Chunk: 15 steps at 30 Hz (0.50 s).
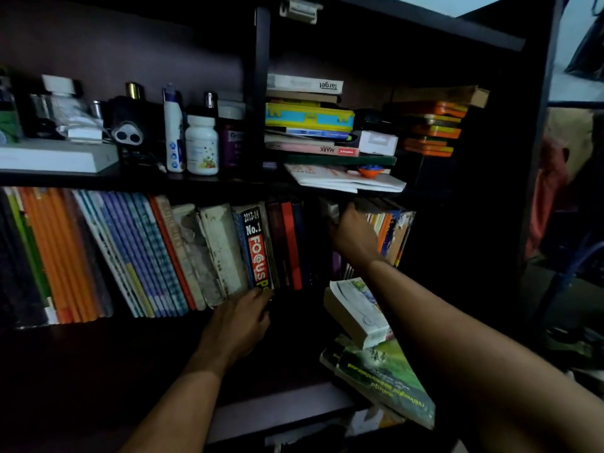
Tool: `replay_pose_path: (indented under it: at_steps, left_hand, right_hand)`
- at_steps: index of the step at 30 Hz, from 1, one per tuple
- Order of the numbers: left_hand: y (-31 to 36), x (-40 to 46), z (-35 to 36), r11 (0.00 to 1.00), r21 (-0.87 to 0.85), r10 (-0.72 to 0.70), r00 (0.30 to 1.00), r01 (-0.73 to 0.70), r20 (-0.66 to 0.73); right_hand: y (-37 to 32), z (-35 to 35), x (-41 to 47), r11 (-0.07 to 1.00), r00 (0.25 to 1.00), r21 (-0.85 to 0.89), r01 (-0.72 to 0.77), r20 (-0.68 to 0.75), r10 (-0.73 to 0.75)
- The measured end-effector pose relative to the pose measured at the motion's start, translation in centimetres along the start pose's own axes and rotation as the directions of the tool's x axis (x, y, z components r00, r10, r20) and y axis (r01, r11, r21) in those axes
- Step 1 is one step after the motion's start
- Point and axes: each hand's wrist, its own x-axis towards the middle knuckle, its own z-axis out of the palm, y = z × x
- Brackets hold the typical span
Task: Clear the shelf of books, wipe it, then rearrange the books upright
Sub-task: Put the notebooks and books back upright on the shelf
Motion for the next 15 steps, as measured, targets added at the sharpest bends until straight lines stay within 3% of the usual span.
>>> replay_pose_path:
  at_steps: [6, 12, 15]
  left_hand:
    - [-0.2, -0.1, 0.2, 1.0, -0.009, 0.005, 1.0, -0.005, 0.006]
    - [-0.5, 0.1, 0.6, 1.0, -0.008, 0.017, 1.0, -0.017, 0.009]
    - [-0.7, 0.0, 0.6, 0.999, -0.012, 0.04, 0.999, -0.04, -0.001]
  right_hand:
    - [-1.8, 1.1, -0.3, 0.964, 0.991, 0.23, -0.13, 0.018, 0.129]
    - [-2.6, 2.5, -1.2, 0.952, 0.995, 0.295, -0.081, 0.078, 0.06]
    - [-1.6, 0.8, -1.7, 0.934, 0.981, 0.345, -0.089, 0.191, 0.023]
